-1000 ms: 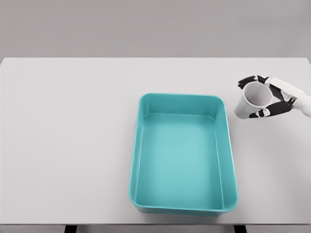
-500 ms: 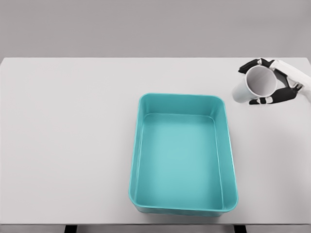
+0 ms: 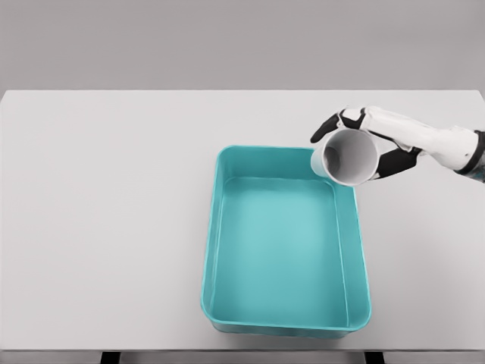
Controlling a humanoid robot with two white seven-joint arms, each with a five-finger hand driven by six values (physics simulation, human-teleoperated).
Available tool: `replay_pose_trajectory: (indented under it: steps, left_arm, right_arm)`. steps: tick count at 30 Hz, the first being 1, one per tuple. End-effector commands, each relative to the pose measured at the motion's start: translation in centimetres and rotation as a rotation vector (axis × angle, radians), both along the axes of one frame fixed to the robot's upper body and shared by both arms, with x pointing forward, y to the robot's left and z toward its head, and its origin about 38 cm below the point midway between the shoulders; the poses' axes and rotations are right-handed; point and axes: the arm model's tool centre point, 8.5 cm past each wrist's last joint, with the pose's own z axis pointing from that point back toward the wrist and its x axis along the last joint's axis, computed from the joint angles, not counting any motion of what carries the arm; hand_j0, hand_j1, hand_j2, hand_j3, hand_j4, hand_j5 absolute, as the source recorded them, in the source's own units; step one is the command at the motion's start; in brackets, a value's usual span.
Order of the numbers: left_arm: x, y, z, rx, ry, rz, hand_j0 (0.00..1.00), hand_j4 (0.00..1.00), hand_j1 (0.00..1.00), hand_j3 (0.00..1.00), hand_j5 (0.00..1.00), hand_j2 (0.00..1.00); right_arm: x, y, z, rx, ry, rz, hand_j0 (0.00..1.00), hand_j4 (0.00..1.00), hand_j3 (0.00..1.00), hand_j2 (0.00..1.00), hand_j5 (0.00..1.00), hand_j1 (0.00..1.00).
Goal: Put the paper cup into the basket with your right arm
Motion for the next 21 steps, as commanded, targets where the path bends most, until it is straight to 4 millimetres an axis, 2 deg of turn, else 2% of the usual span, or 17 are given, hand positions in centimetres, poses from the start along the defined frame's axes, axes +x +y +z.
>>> replay_pose_trajectory:
  steps: [1,4,7,12,16,21]
  left_arm:
    - [0.0,0.0,0.0,0.001,0.000,0.000,1.00,1.00,1.00,1.00,1.00,1.00]
    - [0.0,0.0,0.0,0.001,0.000,0.000,1.00,1.00,1.00,1.00,1.00,1.00]
    - [0.0,0.0,0.0,-0.001,0.000,0.000,1.00,1.00,1.00,1.00,1.00,1.00]
    - [0.0,0.0,0.0,0.001,0.000,0.000,1.00,1.00,1.00,1.00,1.00,1.00]
    - [0.0,0.0,0.0,-0.001,0.000,0.000,1.00,1.00,1.00,1.00,1.00,1.00]
    - [0.0,0.0,0.0,0.001,0.000,0.000,1.00,1.00,1.00,1.00,1.00,1.00]
  right_arm:
    - [-0.8,1.5,-0.5,-0.068,-0.028,0.041,0.68,0.68,0.68,0.68,0.68,0.68]
    - [-1.1,2.3,-1.3,-0.120,-0.038,0.062,0.68,0.68,0.68,0.68,0.68,0.68]
    - [-1.9,4.8,-3.2,-0.251,-0.049,0.092,0.68,0.68,0.68,0.68,0.68,0.68]
    - [-1.4,7.1,-6.0,-0.422,-0.061,0.038,0.68,0.68,0.68,0.68,0.68,0.68]
    - [-1.4,7.9,-5.7,-0.502,-0.089,-0.025,0.68,0.68,0.68,0.68,0.68,0.68]
    - [-1.7,8.3,-6.2,-0.516,-0.085,-0.015,0.69,0.69,0.69,0.69,0.69,0.69]
